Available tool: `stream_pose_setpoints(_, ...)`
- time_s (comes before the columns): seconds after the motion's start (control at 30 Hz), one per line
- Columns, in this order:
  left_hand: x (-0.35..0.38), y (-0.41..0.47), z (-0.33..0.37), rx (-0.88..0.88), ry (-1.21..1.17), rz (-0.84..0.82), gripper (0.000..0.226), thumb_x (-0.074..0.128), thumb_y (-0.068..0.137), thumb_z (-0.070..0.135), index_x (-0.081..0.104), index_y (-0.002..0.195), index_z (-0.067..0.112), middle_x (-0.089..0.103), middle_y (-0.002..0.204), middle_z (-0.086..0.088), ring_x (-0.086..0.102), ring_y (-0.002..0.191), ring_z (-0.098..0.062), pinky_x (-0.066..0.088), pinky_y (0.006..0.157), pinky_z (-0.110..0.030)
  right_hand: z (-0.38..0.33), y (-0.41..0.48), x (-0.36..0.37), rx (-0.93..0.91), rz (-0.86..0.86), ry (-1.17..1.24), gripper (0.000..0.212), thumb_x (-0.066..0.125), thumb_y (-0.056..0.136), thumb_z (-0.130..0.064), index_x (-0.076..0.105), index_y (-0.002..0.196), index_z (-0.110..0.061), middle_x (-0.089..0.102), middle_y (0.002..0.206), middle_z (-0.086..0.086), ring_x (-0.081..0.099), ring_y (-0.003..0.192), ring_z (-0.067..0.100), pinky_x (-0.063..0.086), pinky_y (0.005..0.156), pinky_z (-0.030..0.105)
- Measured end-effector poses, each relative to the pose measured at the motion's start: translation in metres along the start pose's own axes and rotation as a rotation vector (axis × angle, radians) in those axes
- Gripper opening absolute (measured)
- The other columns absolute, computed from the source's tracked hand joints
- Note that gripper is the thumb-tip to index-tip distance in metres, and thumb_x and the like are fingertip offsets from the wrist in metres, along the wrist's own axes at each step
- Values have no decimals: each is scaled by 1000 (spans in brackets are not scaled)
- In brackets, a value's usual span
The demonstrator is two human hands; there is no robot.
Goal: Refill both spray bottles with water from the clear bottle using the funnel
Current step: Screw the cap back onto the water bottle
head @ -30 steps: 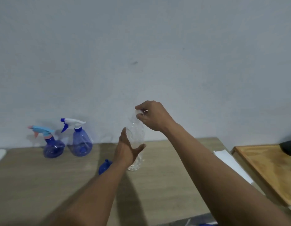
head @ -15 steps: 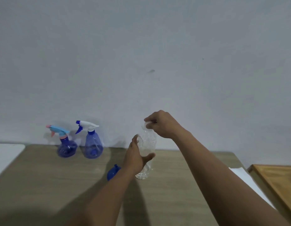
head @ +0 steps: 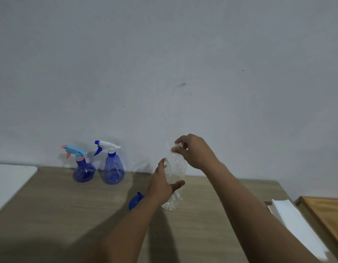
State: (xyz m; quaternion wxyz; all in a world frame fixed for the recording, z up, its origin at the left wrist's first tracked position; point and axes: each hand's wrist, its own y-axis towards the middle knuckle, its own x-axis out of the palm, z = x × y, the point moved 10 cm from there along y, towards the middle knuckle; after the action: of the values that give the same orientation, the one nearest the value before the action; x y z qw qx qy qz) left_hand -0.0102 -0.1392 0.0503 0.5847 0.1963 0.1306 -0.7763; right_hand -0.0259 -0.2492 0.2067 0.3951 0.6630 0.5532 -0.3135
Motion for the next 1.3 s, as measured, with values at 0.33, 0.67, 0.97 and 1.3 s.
stream_pose_setpoints(0.33,3,-1,0,2,-4,-18,115,85,69,52,15,156,26,36,157,2,37,142,-18,34,112,-30,0,3,-1,7,-98,-42,31,62,96,-16,67,127,-15,66,127,1,60,118,19,44,91,25)
stream_pose_setpoints(0.67,3,-2,-1,-7,-29,-30,115,87,68,50,14,155,29,35,157,3,37,143,-18,35,112,-32,7,1,3,-7,-97,-47,25,64,96,-40,62,105,-17,63,103,-4,60,96,14,50,80,30)
stream_pose_setpoints(0.97,2,-1,0,-10,-52,-41,116,88,66,50,15,154,32,35,158,3,36,144,-18,37,113,-35,26,-14,25,37,-5,321,27,55,102,-40,58,126,-30,64,131,-11,65,116,15,49,89,31)
stream_pose_setpoints(1.3,3,-3,-1,-21,-41,-39,118,89,67,47,14,155,29,36,158,3,36,144,-17,37,113,-32,31,-22,28,116,155,499,30,71,90,-45,53,104,-25,65,103,-16,65,97,10,50,75,23)
